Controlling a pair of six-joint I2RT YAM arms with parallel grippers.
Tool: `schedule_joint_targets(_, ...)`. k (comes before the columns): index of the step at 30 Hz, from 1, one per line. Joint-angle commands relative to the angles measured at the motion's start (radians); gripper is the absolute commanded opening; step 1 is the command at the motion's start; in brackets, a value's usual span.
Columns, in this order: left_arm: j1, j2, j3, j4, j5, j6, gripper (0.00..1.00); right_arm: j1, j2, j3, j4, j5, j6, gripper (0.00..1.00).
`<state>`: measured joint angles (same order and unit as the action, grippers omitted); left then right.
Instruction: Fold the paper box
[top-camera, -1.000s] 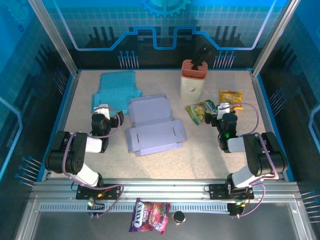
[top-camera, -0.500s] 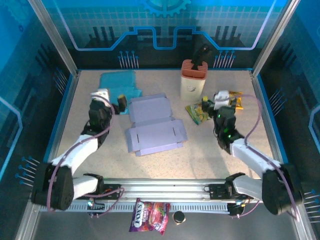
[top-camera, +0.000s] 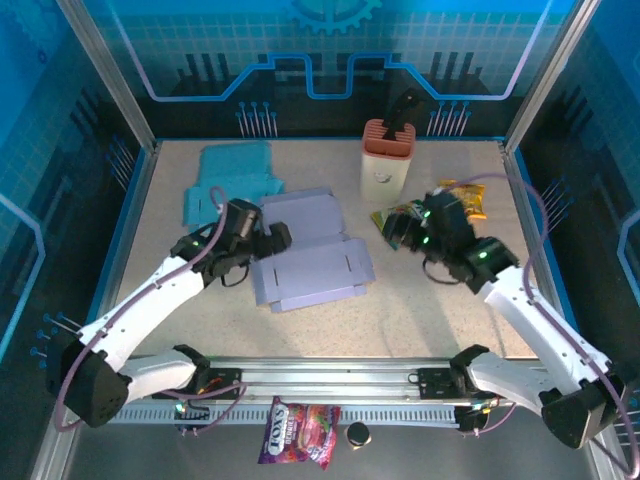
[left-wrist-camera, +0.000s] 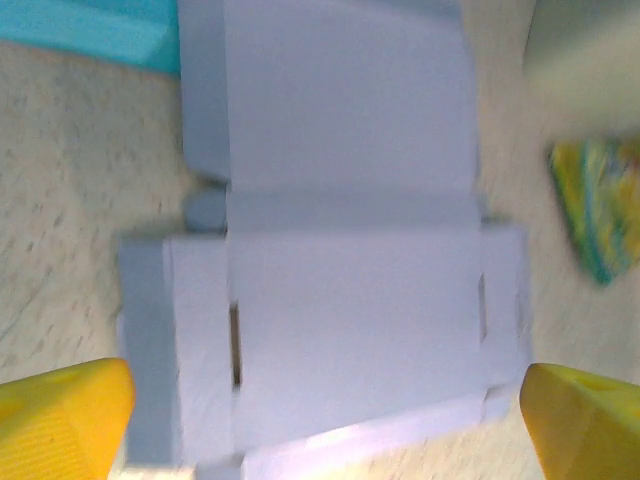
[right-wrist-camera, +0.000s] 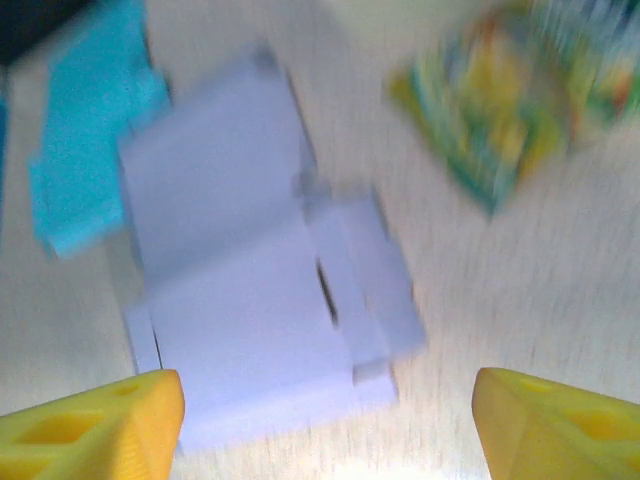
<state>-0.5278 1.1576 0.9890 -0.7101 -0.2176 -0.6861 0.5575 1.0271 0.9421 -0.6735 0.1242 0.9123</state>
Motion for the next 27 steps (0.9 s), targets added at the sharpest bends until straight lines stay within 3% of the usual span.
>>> schedule_joint_targets(1, 0.015, -0.003, 0.037, -0.283, -0.157, 0.054, 0.99, 0.065, -0.015, -0.055, -0.006, -0.070, 0.168, 0.77)
schedule_joint_targets(3, 0.072, -0.021, -0.007, -0.205, -0.075, 0.075, 0.99, 0.079, 0.006, -0.098, 0.041, -0.115, 0.200, 0.77)
schedule_joint_targets(5, 0.224, -0.017, -0.076, -0.079, 0.210, 0.042, 0.99, 0.103, 0.028, -0.136, 0.094, -0.139, 0.241, 0.76)
schedule_joint_targets(7, 0.349, 0.015, -0.137, 0.027, 0.434, -0.030, 0.85, 0.132, 0.033, -0.180, 0.163, -0.148, 0.289, 0.75)
schedule_joint_targets(9, 0.411, 0.055, -0.166, 0.102, 0.530, -0.065, 0.76, 0.155, 0.039, -0.229, 0.251, -0.155, 0.338, 0.74)
schedule_joint_targets(12, 0.453, 0.146, -0.147, 0.148, 0.576, -0.041, 0.69, 0.161, 0.061, -0.266, 0.329, -0.168, 0.384, 0.72)
schedule_joint_targets(15, 0.486, 0.286, -0.070, 0.101, 0.601, -0.002, 0.54, 0.160, 0.084, -0.295, 0.390, -0.174, 0.420, 0.72)
schedule_joint_targets(18, 0.476, 0.344, -0.053, 0.108, 0.647, -0.033, 0.53, 0.143, 0.095, -0.345, 0.458, -0.165, 0.464, 0.71)
schedule_joint_targets(23, 0.402, 0.271, -0.108, 0.164, 0.668, -0.136, 0.54, 0.056, 0.115, -0.453, 0.632, -0.197, 0.541, 0.71)
schedule_joint_targets(27, 0.420, 0.317, -0.075, 0.142, 0.629, -0.102, 0.47, -0.001, 0.136, -0.487, 0.717, -0.207, 0.560, 0.70)
